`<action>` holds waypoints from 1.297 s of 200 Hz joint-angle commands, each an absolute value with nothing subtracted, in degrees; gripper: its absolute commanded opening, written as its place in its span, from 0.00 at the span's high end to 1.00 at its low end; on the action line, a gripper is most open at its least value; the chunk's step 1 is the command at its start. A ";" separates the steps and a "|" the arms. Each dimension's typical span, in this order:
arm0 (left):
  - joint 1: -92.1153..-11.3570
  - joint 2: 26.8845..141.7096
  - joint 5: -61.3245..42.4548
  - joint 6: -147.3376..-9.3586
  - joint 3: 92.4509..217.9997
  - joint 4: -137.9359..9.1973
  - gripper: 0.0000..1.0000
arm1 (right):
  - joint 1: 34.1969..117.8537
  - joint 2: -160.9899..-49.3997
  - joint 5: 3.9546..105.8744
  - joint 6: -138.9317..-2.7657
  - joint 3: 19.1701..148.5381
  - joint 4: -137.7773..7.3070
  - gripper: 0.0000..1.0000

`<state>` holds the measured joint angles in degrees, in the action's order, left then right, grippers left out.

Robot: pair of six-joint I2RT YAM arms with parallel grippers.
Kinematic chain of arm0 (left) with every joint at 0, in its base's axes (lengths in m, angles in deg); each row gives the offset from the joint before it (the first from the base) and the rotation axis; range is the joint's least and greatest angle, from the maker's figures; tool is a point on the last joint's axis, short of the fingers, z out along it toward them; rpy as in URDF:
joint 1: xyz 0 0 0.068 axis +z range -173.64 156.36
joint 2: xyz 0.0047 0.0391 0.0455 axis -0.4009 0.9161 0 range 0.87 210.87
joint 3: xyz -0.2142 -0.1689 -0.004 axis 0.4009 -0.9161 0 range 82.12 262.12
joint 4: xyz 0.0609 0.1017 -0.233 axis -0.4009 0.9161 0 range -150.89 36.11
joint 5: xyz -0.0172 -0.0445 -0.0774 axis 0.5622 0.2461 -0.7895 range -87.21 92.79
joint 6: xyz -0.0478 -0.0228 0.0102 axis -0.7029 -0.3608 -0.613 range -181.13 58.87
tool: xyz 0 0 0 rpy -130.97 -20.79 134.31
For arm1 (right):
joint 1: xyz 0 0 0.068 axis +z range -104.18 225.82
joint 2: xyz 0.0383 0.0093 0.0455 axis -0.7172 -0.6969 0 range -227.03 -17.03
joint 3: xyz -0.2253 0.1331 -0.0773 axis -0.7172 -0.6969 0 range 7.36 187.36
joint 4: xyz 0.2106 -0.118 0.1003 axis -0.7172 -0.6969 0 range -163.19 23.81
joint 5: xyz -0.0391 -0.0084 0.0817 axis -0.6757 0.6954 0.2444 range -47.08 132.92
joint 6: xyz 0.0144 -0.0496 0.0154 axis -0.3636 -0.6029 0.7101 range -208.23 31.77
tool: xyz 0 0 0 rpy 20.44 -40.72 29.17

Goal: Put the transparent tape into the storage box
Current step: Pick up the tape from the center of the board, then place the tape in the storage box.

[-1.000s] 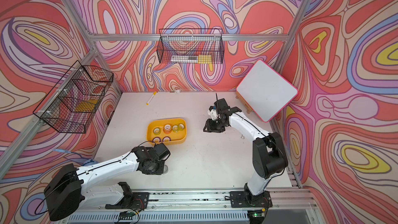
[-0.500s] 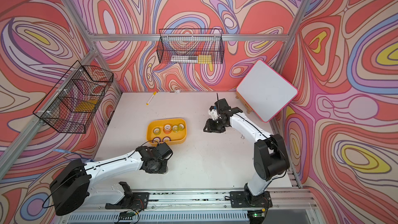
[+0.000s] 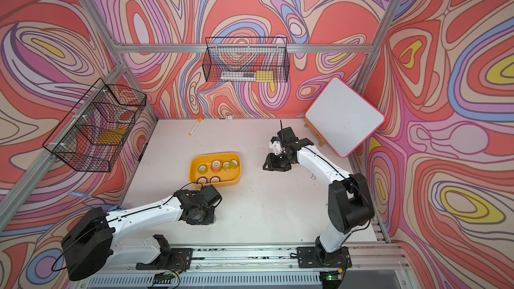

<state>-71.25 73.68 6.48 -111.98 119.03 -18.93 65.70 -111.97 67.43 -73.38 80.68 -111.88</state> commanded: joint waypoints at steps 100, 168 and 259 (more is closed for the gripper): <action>-64.15 83.32 8.58 -102.51 147.10 -4.29 0.82 | 65.38 -112.00 68.23 -72.07 81.71 -111.28 0.57; -56.43 95.41 5.23 -94.48 158.66 -7.38 0.82 | 65.42 -112.04 68.34 -71.10 81.21 -110.88 0.57; -53.28 108.77 2.52 -91.30 171.79 -8.53 0.84 | 65.42 -112.57 68.14 -70.30 81.54 -110.66 0.57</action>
